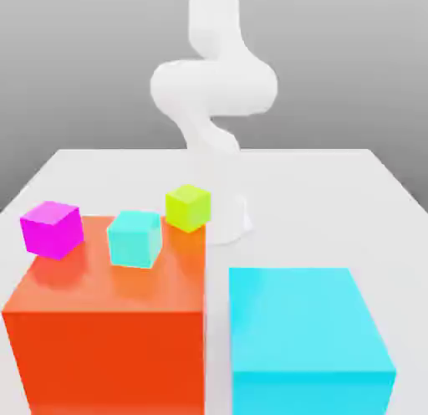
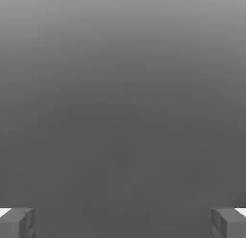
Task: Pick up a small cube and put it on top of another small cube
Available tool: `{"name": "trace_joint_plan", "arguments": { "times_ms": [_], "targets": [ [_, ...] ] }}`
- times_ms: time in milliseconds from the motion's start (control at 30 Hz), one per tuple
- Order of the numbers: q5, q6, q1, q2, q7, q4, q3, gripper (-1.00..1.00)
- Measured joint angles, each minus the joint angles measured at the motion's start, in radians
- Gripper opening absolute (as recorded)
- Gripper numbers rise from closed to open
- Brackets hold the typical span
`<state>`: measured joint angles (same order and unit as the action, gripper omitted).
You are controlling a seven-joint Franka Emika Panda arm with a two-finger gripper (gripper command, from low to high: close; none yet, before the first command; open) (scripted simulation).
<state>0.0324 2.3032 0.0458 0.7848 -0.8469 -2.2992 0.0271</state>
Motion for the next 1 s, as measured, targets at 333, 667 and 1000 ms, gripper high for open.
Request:
{"name": "trace_joint_plan", "arguments": {
  "times_ms": [333, 667, 1000],
  "targets": [
    [0.041, 0.112, 0.27, -0.171, -0.426, -0.11, 0.075, 0.0],
    [0.089, 0.231, 0.517, -0.351, -0.878, -0.227, 0.117, 0.0],
    [0.137, 0.349, 0.732, -0.531, -1.33, -0.345, 0.12, 0.0]
  ]
}}
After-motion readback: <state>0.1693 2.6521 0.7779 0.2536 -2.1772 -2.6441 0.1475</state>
